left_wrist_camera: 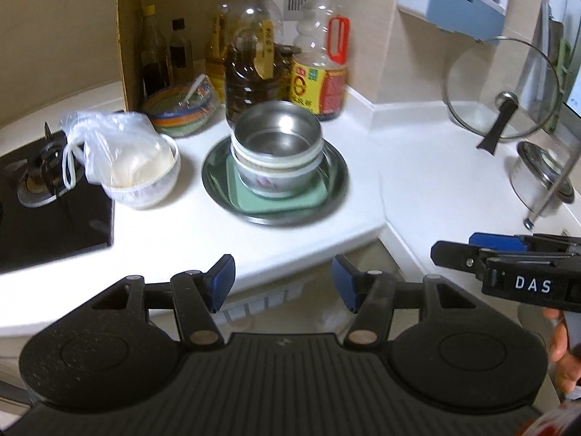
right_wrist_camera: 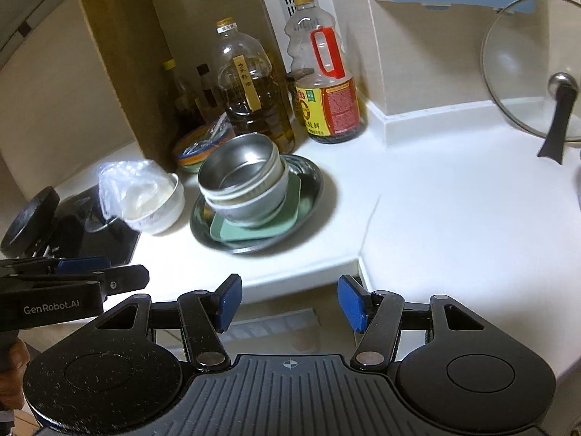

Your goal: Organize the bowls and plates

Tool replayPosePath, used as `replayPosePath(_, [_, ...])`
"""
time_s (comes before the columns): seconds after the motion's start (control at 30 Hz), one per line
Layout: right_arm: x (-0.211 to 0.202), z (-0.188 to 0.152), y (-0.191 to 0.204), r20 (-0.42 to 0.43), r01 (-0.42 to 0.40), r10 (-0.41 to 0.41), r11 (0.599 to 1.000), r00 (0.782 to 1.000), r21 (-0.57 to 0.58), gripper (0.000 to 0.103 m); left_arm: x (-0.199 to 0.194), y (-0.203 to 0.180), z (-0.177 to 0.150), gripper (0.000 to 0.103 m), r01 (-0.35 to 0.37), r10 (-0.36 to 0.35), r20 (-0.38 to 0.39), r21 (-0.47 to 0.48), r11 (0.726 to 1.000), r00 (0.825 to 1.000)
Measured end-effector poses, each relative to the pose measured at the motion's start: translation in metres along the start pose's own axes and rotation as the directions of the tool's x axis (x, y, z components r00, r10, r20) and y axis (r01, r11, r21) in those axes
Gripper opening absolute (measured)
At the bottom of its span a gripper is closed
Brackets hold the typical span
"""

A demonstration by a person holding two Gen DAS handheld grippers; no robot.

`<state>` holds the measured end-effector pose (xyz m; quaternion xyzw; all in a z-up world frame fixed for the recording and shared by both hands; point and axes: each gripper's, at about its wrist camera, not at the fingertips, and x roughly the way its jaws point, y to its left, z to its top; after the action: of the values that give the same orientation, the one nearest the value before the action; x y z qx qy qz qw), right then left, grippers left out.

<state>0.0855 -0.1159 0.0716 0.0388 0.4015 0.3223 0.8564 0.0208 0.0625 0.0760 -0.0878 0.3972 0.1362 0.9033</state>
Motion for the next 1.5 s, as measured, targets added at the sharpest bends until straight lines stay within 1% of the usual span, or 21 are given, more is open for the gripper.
replayPosePath(0.13, [-0.018,-0.019,-0.002,0.018,0.004,-0.004,1.000,1.000,0.000,0.059,-0.011,-0.013,-0.021,0.057,-0.002,0.003,-0.011,0.004,1.000,1.000])
replayPosePath(0.27, [-0.029,-0.037,-0.005,0.023,0.012,-0.012,1.000,1.000,0.007,0.059,-0.017,-0.020,-0.034,0.057,0.000,0.000,-0.028,0.010,1.000,1.000])
replayPosePath(0.43, [-0.037,-0.050,-0.005,0.012,0.018,-0.018,1.000,1.000,0.014,0.059,-0.023,-0.025,-0.044,0.057,0.012,-0.012,-0.032,0.024,1.000,0.999])
replayPosePath(0.57, [-0.040,-0.057,-0.001,0.009,0.029,-0.029,0.999,1.000,0.024,0.059,-0.021,-0.024,-0.046,0.057,0.035,-0.033,-0.046,0.042,0.998,0.998])
replayPosePath(0.77, [-0.040,-0.061,0.008,-0.003,0.053,-0.053,0.998,0.999,0.034,0.059,-0.018,-0.020,-0.049,0.057,0.064,-0.059,-0.073,0.066,0.996,0.996])
replayPosePath(0.93, [-0.038,-0.066,0.013,-0.018,0.073,-0.072,0.996,0.997,0.046,0.059,-0.018,-0.017,-0.049,0.057,0.090,-0.084,-0.080,0.074,0.993,0.993])
replayPosePath(1.5, [-0.040,-0.071,0.019,-0.016,0.095,-0.094,0.994,0.995,0.057,0.059,-0.020,-0.012,-0.050,0.057,0.117,-0.110,-0.081,0.082,0.990,0.991])
